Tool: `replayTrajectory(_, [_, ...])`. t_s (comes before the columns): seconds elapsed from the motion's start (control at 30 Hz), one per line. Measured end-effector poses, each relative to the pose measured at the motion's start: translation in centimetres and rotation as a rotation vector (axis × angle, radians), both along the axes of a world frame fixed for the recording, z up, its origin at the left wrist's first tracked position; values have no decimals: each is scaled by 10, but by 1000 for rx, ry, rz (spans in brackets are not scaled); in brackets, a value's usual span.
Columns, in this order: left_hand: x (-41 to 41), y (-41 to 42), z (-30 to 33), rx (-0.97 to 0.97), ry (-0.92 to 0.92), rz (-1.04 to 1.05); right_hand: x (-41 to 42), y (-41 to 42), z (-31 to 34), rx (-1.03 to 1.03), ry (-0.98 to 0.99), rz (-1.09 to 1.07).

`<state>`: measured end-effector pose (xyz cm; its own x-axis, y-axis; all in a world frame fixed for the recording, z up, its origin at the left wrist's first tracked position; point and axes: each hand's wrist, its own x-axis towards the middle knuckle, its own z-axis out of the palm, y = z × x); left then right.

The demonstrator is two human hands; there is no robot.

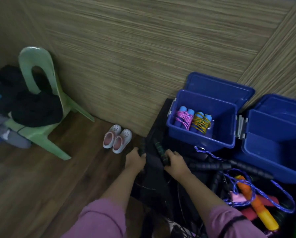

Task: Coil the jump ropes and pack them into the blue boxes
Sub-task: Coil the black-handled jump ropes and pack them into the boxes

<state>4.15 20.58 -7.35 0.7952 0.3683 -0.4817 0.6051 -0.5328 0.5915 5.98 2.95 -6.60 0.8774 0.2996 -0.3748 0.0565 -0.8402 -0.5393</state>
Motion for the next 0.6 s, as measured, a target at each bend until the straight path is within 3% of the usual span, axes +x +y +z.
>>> replayTrajectory(0.13, [11,-20,9,-331,104,271,1,3,-4,143,68,-142])
replayTrajectory(0.27, [10,-38,-3,-225,103,227,-1,4,-4,171,30,-147])
replayTrajectory(0.4, [9,-40,-7,-217,74,244,-9,0,-6,130,59,-16])
replayTrajectory(0.6, [6,-29,2,70,-18,-78,-13,11,-9,43,111,-27])
